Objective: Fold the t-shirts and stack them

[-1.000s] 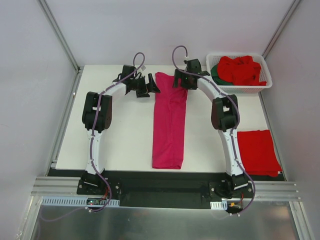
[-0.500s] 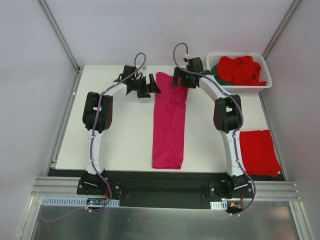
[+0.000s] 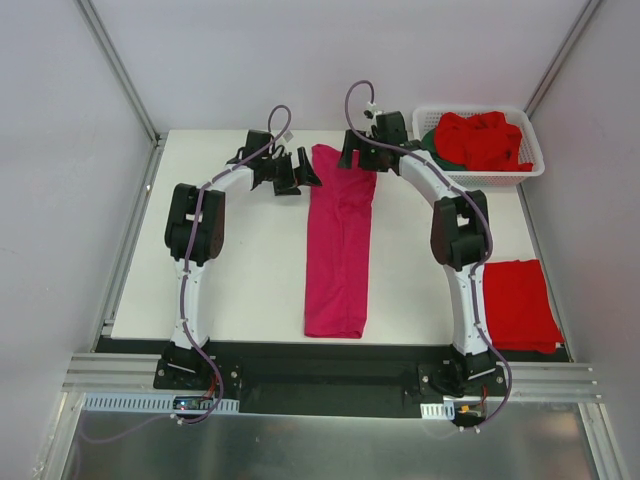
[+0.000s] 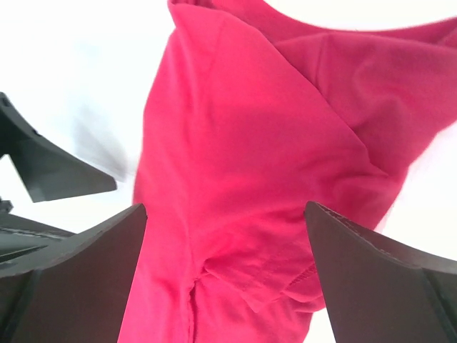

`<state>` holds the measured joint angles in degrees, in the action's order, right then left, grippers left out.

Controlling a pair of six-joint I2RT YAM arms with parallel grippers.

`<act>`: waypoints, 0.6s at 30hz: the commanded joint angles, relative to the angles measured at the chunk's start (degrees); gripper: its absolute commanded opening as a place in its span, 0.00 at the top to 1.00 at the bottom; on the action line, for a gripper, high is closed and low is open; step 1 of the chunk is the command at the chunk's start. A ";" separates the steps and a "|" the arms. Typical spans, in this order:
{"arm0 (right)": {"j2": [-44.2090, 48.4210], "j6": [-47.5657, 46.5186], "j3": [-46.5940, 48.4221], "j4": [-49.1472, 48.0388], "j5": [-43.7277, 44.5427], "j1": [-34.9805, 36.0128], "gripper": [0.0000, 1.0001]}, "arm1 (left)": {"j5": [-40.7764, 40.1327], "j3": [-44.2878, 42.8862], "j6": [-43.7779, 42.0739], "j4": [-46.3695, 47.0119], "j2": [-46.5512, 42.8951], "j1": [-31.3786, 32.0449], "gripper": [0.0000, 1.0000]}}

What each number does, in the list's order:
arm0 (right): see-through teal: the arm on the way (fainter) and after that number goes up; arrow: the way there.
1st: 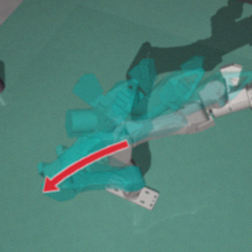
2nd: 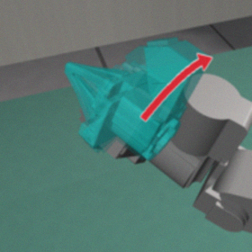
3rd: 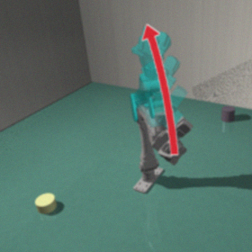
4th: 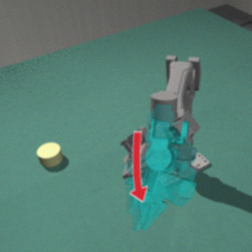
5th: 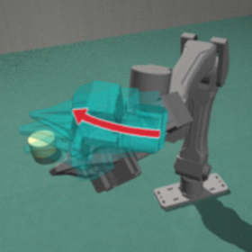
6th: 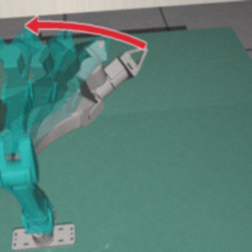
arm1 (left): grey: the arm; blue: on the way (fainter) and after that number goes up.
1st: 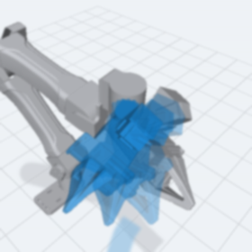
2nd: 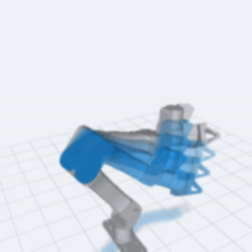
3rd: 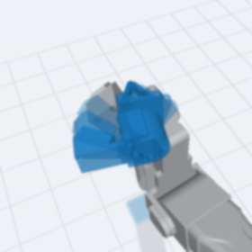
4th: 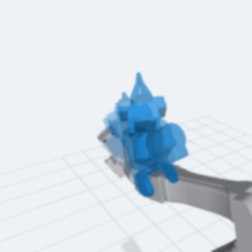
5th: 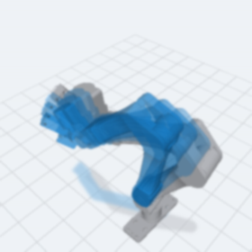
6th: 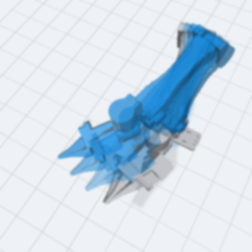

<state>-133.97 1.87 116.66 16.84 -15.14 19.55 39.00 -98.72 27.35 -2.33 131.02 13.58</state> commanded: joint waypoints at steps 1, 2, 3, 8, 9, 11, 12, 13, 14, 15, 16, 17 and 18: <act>3.28 -0.02 2.95 -0.85 -2.79 0.40 0.04 | 1.78 0.01 -0.28 1.01 -1.73 0.74 0.01; 2.67 0.06 3.74 -0.58 -3.14 0.40 0.04 | 1.78 0.02 -0.28 0.92 -1.73 0.83 0.01; 2.58 0.15 3.92 -0.06 -2.88 0.49 0.04 | 1.69 0.10 -0.20 1.01 -1.82 0.83 0.01; 4.60 -0.64 1.55 -1.81 -2.26 0.93 0.04 | 1.51 0.80 -0.64 1.10 -2.26 0.83 0.01; 4.42 -0.73 2.33 -0.77 -2.35 1.01 0.04 | 1.60 0.72 -0.64 1.10 -2.26 0.74 0.01; 4.25 -1.16 3.22 1.87 0.09 1.02 0.04 | 1.51 0.72 -0.55 1.01 -2.26 0.83 0.01; 4.51 -1.43 2.87 3.10 0.80 1.02 0.04 | 1.60 0.81 -0.55 1.18 -2.35 0.74 0.01; 5.64 -1.43 0.96 3.20 2.03 1.10 0.04 | 1.51 0.72 -0.46 1.19 -2.35 0.83 0.01; 6.43 -2.91 -0.54 3.20 4.91 1.19 0.04 | 1.60 0.72 -0.46 1.27 -2.35 0.83 0.01; 7.23 -3.45 -1.69 3.20 5.90 1.10 0.04 | 1.60 0.89 -0.55 1.27 -2.44 0.83 0.01; 8.45 -3.54 -3.53 3.11 6.69 1.10 0.04 | 1.60 0.98 -0.46 1.36 -2.52 0.83 0.01; 8.81 -3.71 -3.98 3.63 7.92 1.19 0.04 | 1.60 0.98 -0.46 1.53 -2.44 0.92 0.01; 9.08 -3.89 -4.25 4.25 7.84 1.10 0.04 | 1.69 1.16 -0.37 1.62 -2.35 0.92 0.01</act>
<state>-131.87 0.14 114.10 19.16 -11.84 20.43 39.00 -98.41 27.33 -2.17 131.02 13.96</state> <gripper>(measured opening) 0.965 0.993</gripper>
